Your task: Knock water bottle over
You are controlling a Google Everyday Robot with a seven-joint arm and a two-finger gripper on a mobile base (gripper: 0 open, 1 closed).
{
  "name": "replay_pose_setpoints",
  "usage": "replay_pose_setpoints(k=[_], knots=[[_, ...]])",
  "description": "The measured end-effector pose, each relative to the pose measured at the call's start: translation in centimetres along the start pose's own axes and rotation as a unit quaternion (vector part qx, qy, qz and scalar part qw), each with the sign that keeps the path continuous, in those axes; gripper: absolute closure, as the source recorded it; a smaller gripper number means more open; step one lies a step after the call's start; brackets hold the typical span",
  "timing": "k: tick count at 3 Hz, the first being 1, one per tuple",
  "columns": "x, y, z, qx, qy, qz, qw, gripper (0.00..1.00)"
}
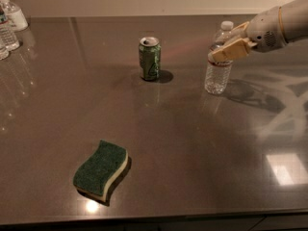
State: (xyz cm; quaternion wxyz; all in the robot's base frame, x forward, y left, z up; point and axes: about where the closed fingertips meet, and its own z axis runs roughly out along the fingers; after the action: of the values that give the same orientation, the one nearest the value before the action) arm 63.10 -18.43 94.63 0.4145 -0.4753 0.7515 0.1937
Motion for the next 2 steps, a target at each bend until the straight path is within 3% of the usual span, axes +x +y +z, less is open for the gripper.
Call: replay_pose_setpoints(k=[1, 2], knots=[[-0.5, 0.5, -0.4, -0.008, 0.009, 0.001, 0.9999, 0.85], [-1.9, 2.4, -1.7, -0.026, 0.063, -0.013, 0.9976, 1.0]])
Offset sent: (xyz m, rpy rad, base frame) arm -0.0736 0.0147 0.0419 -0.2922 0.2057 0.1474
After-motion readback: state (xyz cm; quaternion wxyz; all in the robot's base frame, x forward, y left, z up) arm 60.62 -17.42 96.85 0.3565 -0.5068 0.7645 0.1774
